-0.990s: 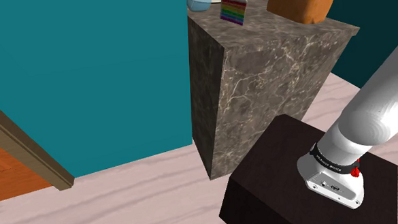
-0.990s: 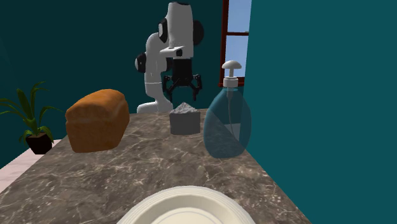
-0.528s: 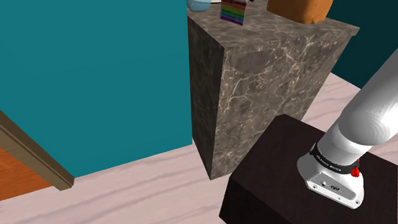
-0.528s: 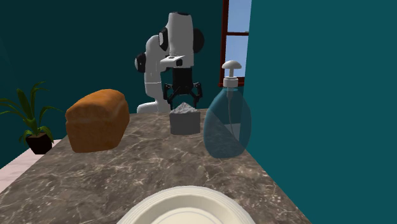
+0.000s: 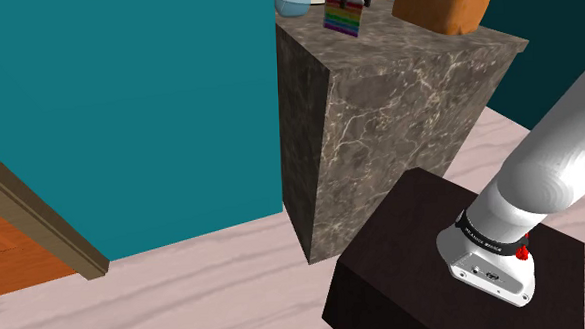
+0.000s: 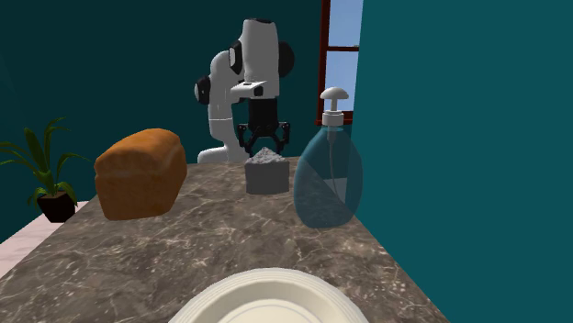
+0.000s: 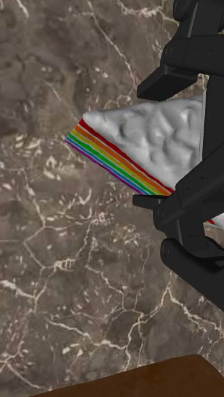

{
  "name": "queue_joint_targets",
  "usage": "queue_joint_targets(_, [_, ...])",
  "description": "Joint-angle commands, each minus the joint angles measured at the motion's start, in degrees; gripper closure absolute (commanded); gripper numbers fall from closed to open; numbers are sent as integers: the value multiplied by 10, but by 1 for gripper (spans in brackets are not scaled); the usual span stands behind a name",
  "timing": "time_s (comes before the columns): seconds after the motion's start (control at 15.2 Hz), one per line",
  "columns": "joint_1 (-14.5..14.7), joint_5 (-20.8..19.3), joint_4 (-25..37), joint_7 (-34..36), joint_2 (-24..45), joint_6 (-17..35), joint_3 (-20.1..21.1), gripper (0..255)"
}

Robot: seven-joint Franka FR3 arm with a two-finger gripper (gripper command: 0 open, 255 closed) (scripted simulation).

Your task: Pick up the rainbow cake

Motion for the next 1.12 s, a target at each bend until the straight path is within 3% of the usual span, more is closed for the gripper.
queue_joint_targets(0.0, [0, 0, 0, 0, 1, 0, 0, 255])
queue_joint_targets(0.26, [0, 0, 23, -1, 8, -17, 0, 255])
queue_joint_targets(1.06, [-2, 5, 194, -4, 64, -131, -2, 255])
